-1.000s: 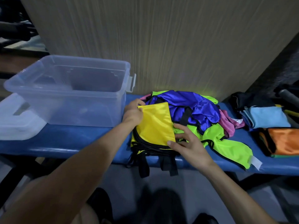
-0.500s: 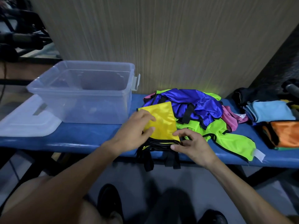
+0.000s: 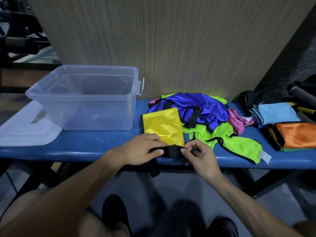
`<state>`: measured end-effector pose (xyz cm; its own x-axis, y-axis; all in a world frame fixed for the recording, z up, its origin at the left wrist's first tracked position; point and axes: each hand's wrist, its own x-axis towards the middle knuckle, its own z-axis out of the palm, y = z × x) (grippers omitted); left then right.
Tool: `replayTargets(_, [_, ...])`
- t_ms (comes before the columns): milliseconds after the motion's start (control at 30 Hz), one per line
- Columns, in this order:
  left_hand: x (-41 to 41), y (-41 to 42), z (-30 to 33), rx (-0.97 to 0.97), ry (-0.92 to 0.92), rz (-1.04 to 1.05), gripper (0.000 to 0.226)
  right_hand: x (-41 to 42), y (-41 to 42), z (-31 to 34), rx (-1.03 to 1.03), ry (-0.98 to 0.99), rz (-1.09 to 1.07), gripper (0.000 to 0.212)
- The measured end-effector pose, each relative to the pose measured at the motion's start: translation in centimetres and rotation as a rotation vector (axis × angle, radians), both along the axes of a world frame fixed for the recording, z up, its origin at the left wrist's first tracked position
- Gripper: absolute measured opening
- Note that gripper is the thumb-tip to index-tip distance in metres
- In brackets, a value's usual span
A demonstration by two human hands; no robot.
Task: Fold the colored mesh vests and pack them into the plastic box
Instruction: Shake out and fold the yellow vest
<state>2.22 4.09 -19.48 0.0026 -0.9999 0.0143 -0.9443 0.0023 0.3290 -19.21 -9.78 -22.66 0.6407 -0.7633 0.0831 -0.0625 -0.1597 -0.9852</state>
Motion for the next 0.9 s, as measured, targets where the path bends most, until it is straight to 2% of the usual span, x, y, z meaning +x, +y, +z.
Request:
replayTargets(133, [0.0,-0.1,-0.1,0.017,-0.046,-0.001,0.043,-0.2,2.1,-1.2,0.039,-0.096,-0.134,0.014])
replayTargets(233, [-0.3,0.1,0.1,0.036,-0.073,-0.014,0.054,0.2,2.7,-2.0,0.010,-0.098,-0.224,0.015])
replayTargets(300, [-0.3,0.4,0.3,0.079,-0.060,-0.032,0.070,0.6,2.9,-2.0,0.030,-0.106,-0.247,0.015])
replayTargets(400, [0.5,1.2,0.2,0.188,-0.003,-0.078,0.109,1.2,3.2,-1.4,0.173,-0.146,-0.258,0.012])
replayTargets(467, [0.8,1.5,0.0,0.220,0.014,-0.090,0.122,1.3,3.0,-1.1,0.222,-0.138,-0.268,0.012])
replayTargets(567, [0.5,1.8,-0.8,0.097,-0.085,-0.069,0.106,1.4,2.6,-0.8,0.303,-0.145,-0.249,0.009])
replayTargets(633, [0.5,2.1,-1.1,0.010,-0.064,-0.048,0.094,1.3,2.4,-0.5,0.340,-0.134,-0.209,0.009])
replayTargets(733, [0.8,2.5,-1.2,0.013,-0.007,-0.041,0.085,0.2,1.9,-0.7,0.223,-0.074,-0.130,0.017])
replayTargets(900, [0.6,2.6,-0.9,0.018,0.031,-0.013,0.081,-1.6,2.8,-1.7,-0.155,0.101,0.065,0.082])
